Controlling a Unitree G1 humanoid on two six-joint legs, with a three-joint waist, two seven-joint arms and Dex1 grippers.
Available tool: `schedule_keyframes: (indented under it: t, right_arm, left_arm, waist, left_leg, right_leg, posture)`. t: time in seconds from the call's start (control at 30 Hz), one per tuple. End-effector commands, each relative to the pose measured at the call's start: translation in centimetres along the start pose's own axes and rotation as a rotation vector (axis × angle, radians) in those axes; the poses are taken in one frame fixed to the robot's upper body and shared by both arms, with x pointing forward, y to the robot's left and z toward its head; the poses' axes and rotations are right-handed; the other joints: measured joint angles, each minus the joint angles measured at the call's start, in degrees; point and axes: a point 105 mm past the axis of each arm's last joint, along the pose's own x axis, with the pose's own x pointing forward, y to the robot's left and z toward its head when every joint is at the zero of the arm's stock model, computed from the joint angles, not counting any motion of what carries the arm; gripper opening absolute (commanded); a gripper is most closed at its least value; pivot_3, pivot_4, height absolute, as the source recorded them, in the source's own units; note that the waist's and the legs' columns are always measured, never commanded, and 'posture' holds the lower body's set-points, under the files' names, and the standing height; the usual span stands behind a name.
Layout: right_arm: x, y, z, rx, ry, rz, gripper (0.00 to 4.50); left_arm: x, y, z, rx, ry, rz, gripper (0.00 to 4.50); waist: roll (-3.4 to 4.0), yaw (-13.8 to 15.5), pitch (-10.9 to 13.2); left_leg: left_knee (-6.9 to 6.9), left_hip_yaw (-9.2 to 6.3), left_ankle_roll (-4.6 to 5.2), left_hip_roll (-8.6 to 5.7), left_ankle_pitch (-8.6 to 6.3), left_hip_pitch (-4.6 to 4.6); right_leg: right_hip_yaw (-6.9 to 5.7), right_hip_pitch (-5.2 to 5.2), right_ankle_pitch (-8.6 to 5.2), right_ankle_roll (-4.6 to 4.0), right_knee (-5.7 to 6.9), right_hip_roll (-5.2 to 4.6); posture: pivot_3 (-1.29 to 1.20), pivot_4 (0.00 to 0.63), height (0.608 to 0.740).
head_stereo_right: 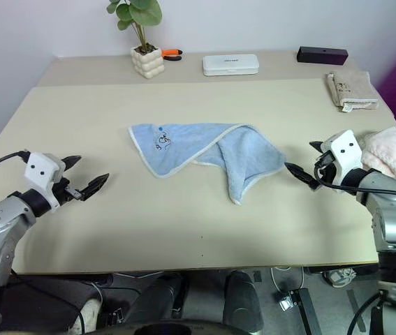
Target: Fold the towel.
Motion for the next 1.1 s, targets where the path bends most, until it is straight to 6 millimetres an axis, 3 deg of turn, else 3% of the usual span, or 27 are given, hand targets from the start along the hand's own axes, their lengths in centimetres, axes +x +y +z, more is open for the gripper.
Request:
schedule_keyframes:
  t: [0.03,0.27,0.47,0.6,0.77,1.07,1.1]
  right_arm:
    - [0.3,0.2,1.1,-0.041,-0.038,-0.008,4.50]
    - [1.1,0.5,1.4,-0.049,-0.049,-0.001,4.50]
    - [2.3,1.3,1.7,-0.054,-0.064,0.011,4.50]
    - [2.5,2.0,1.9,-0.051,-0.072,0.019,4.50]
    - [2.4,3.1,1.7,-0.037,-0.075,0.019,4.50]
    - [1.2,3.2,1.8,-0.018,-0.080,-0.021,4.50]
    - [1.2,3.3,1.8,-0.016,-0.081,-0.024,4.50]
  left_arm:
    - [0.4,-0.3,1.1,0.031,-0.038,-0.004,4.48]
    - [1.2,-2.0,1.6,0.018,-0.072,-0.039,4.48]
    - [3.2,-8.2,2.3,0.090,-0.085,-0.276,4.48]
    - [4.9,-10.4,2.5,0.217,-0.070,-0.328,4.48]
    - [8.1,-10.5,1.7,0.304,-0.015,-0.314,4.48]
    - [10.9,-10.3,-0.3,0.290,0.037,-0.322,4.48]
    - [11.0,-10.3,-0.3,0.287,0.033,-0.324,4.24]
  waist:
    - [0.00,0.0,0.0]
    - [0.00,0.0,0.0]
    - [0.00,0.2,0.0]
    - [0.00,0.7,0.0]
    - [0.01,1.3,0.0]
    - [0.11,1.4,-0.1]
    - [0.14,1.4,-0.1]
  left_leg:
    - [0.00,0.00,0.00,0.00,0.00,0.00]
    - [0.00,0.04,-0.02,0.01,0.01,0.00]
    - [0.02,0.13,0.01,0.01,0.00,0.00]
    - [0.03,0.18,0.01,0.02,0.00,0.00]
    - [0.04,0.25,-0.03,0.03,0.02,0.00]
    - [0.08,0.26,0.01,0.03,0.00,0.01]
    - [0.10,0.25,0.06,0.03,-0.03,0.04]
  right_leg:
    - [0.00,0.00,0.00,0.00,0.00,0.00]
    - [0.02,-0.02,0.00,0.00,0.00,0.00]
    - [0.06,-0.02,0.01,0.01,0.00,0.00]
    - [0.08,-0.02,0.01,0.01,0.01,0.00]
    - [0.14,-0.06,0.02,0.03,0.02,0.02]
    - [0.15,-0.03,0.06,0.10,0.02,0.02]
    - [0.15,0.02,0.06,0.10,0.01,0.02]
  posture:
    - [0.00,0.150,0.740]
    - [0.00,0.150,0.740]
    - [0.00,0.150,0.740]
    - [0.00,0.150,0.740]
    - [0.00,0.150,0.740]
    - [0.00,0.150,0.740]
    - [0.00,0.150,0.740]
